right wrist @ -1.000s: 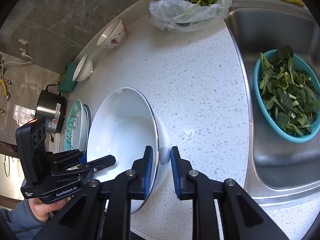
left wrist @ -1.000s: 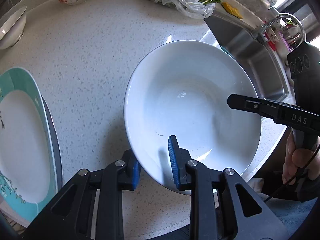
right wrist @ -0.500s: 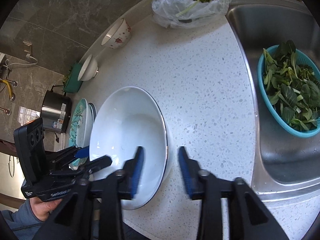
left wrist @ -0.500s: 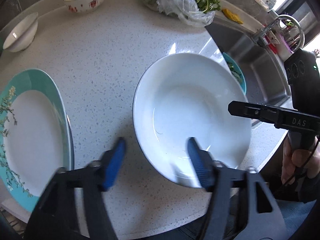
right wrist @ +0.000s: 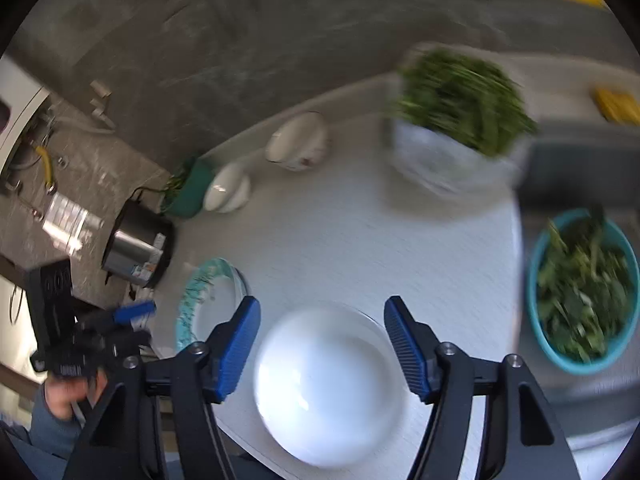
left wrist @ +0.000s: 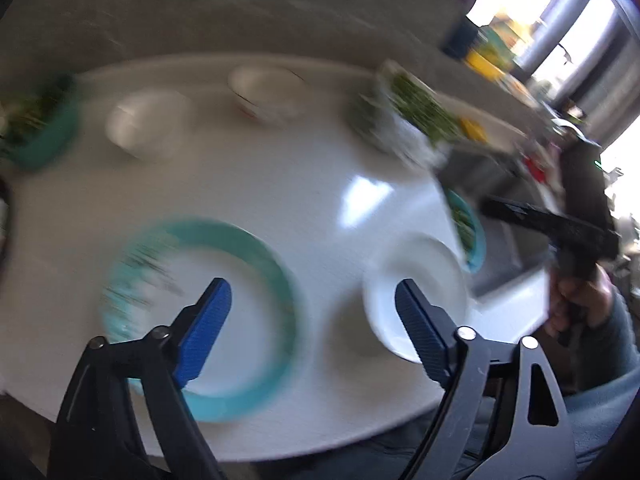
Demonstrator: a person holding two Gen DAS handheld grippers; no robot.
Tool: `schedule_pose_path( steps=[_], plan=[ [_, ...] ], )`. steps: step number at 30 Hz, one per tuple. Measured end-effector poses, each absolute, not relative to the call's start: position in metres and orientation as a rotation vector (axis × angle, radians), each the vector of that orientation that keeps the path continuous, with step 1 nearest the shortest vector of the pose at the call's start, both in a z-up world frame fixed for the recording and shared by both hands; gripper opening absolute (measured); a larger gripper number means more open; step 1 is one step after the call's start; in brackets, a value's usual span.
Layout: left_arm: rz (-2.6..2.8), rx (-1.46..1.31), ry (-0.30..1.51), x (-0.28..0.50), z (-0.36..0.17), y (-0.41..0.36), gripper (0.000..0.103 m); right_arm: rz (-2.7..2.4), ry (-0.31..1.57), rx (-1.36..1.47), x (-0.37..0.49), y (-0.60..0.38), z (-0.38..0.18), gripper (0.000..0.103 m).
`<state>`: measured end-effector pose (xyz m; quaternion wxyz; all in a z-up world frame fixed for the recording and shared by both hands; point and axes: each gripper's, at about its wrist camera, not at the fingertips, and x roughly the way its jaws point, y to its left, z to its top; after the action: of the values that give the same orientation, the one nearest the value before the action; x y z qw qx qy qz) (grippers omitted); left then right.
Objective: Organize plates and bowls
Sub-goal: 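Move the right tool to the small white bowl by the teal basket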
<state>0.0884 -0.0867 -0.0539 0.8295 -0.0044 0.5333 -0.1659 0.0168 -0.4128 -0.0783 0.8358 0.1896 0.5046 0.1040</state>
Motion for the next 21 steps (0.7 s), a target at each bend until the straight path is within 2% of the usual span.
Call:
schedule_pose_path(
  steps=[4,6,13,21],
  plan=[
    [-0.192,0.024,1.072,0.159,-0.032,-0.006,0.095,0.273,1.085,0.350,0.076,-0.354,-0.072,0.076],
    [-0.126,0.047,1.087,0.196,-0.037,0.018,0.095,0.265,1.092,0.310,0.117,-0.320,-0.072,0.079],
    [-0.067,0.038,1.170,0.296,-0.107,0.061,0.095,0.221,1.211,0.155,0.236,-0.217,-0.121,0.083],
    [-0.063,-0.016,1.197,0.341,-0.156,0.081,0.098,0.166,1.317,0.166,0.287,-0.184,-0.184,0.083]
  ],
)
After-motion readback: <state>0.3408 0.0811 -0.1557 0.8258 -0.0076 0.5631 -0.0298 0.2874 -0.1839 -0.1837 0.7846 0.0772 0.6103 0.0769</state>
